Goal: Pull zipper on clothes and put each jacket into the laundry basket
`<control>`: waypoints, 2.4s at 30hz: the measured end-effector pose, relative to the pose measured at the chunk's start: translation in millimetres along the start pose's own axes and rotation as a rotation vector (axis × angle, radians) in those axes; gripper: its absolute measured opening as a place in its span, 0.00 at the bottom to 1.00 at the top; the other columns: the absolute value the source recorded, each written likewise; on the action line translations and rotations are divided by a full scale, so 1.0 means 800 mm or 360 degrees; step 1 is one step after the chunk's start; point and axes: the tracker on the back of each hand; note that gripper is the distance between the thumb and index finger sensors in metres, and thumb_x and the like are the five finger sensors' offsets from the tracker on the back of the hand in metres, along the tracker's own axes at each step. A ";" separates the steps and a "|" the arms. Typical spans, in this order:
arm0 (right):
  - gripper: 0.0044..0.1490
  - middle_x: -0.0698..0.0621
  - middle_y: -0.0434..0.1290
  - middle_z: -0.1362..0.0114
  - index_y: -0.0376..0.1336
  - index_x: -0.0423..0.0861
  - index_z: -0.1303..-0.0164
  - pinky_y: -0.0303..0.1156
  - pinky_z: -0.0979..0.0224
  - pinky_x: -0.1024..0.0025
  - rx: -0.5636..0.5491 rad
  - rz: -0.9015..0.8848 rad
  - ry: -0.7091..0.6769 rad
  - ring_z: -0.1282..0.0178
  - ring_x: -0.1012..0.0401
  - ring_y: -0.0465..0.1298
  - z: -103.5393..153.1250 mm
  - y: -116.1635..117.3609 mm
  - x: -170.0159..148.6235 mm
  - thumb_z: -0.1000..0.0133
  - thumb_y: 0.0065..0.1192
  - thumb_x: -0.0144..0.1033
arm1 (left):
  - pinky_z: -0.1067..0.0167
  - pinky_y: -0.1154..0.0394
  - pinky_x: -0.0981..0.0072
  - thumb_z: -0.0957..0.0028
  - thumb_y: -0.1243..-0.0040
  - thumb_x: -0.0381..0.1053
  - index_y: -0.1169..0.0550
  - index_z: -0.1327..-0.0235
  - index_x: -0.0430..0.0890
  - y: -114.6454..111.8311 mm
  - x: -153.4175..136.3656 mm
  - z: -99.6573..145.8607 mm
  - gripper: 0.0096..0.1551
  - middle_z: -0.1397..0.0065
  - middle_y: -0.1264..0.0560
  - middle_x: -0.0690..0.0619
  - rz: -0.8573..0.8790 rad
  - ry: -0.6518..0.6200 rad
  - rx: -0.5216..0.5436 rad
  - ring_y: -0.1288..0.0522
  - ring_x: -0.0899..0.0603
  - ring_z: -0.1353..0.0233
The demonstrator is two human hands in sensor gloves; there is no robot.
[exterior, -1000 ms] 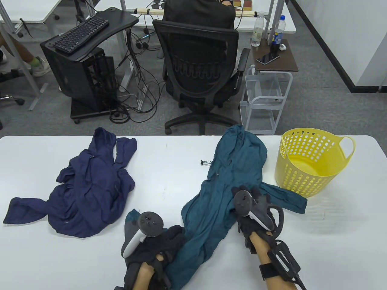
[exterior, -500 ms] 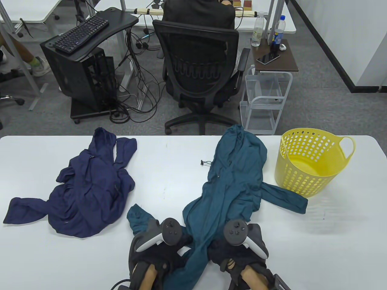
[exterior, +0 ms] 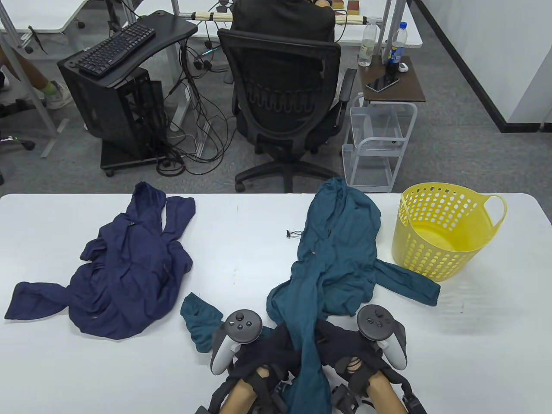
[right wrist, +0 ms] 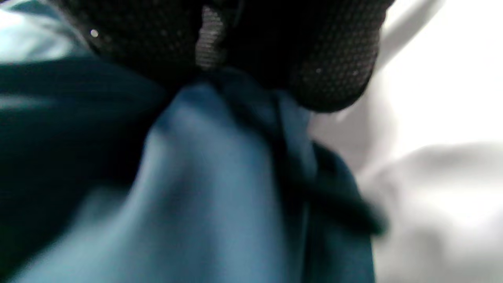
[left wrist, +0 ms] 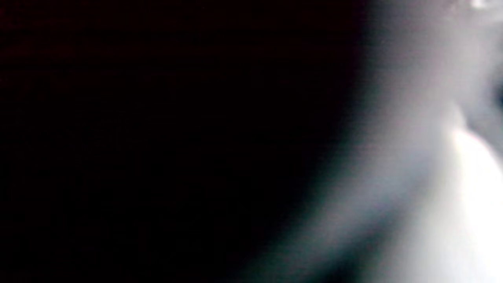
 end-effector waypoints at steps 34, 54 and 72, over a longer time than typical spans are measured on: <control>0.29 0.47 0.67 0.20 0.69 0.51 0.31 0.64 0.29 0.41 -0.0610 0.0880 0.0490 0.25 0.37 0.66 0.060 -0.113 0.004 0.46 0.70 0.37 | 0.36 0.29 0.40 0.57 0.37 0.64 0.24 0.36 0.68 0.025 0.023 0.031 0.31 0.26 0.25 0.54 -0.1113 -0.0035 -0.0120 0.24 0.40 0.31; 0.47 0.52 0.49 0.11 0.50 0.58 0.19 0.55 0.22 0.39 0.0195 0.1355 0.0379 0.17 0.40 0.54 -0.059 0.072 0.030 0.48 0.66 0.55 | 0.28 0.42 0.34 0.58 0.37 0.65 0.37 0.26 0.66 0.061 -0.011 0.023 0.43 0.16 0.38 0.59 -0.1366 0.0369 0.0361 0.48 0.34 0.17; 0.46 0.58 0.42 0.12 0.46 0.62 0.20 0.49 0.19 0.43 0.0185 0.1272 0.0368 0.14 0.46 0.45 -0.039 0.046 -0.010 0.47 0.64 0.52 | 0.34 0.30 0.40 0.59 0.39 0.60 0.19 0.49 0.64 0.076 -0.012 0.039 0.23 0.39 0.17 0.65 -0.1750 0.0427 0.0901 0.22 0.42 0.30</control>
Point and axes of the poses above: the tracker on the back of each hand, its own x axis roughly to the thumb side, its own z axis roughly from the fingertips to the wrist, y = z × x
